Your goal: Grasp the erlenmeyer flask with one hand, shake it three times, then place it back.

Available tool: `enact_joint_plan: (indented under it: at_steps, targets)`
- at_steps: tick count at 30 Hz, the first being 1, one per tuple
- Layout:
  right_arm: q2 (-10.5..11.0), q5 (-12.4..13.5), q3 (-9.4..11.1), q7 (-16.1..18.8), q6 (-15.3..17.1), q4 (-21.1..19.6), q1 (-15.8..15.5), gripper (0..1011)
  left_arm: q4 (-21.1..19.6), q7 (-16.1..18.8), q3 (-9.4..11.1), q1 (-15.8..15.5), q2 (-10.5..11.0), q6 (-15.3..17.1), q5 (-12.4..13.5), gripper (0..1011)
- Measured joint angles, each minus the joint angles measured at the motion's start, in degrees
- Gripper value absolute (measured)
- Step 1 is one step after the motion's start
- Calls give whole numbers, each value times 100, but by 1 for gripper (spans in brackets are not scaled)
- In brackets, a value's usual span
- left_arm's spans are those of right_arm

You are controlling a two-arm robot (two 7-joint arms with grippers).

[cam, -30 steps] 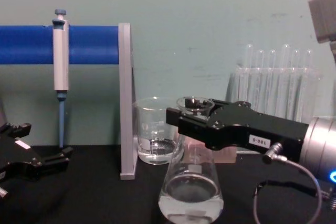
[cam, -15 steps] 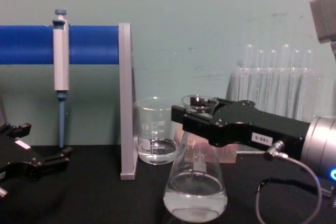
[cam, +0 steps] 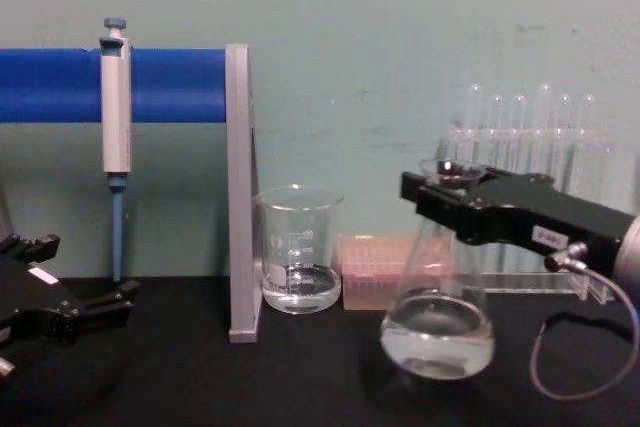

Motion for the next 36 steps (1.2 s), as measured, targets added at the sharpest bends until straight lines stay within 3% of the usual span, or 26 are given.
enact_joint_plan:
  at_steps: [18, 28, 36]
  targets:
    - [-178, -293, 740, -948, 216, -200, -342, 479, 0, 0, 0, 0, 0, 0, 0, 1001]
    - [-243, -411, 923, -1016, 295, -283, -443, 479, 0, 0, 0, 0, 0, 0, 0, 1001]
    - [-286, -472, 955, -812, 319, -293, -449, 479, 0, 0, 0, 0, 0, 0, 0, 1001]
